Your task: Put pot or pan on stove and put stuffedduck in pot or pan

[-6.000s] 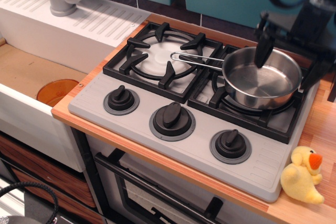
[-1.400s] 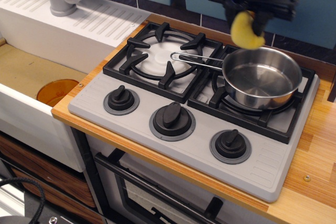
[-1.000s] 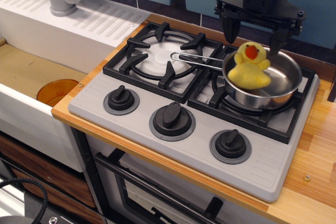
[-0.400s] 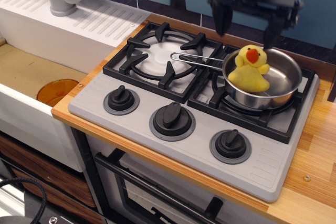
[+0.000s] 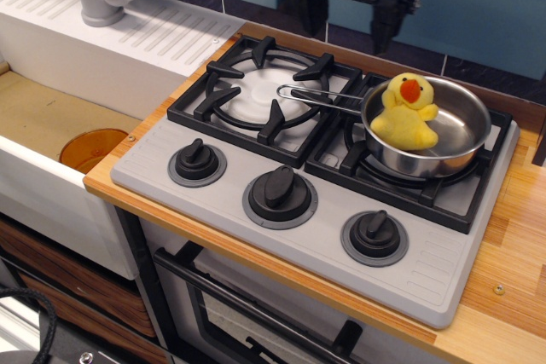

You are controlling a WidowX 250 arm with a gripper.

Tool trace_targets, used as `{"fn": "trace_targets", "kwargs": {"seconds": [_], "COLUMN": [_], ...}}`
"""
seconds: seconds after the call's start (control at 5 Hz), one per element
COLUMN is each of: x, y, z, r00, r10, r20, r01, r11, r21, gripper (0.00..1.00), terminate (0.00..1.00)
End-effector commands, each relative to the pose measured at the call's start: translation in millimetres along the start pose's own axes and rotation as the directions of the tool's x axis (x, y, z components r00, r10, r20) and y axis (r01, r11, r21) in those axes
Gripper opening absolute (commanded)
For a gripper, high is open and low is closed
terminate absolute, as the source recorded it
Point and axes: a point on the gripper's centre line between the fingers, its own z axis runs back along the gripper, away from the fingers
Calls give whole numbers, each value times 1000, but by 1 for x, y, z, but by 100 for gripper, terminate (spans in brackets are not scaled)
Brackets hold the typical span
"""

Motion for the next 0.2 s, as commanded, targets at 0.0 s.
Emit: {"fn": "trace_targets", "kwargs": {"seconds": [0.0], "x": [21], "y": [5], "z": [1], "r00": [996], "r10": [23], "r20": [88], "r01": [-21], "r11": [999], "r21": [-31], "gripper": [100], "terminate": [100]}}
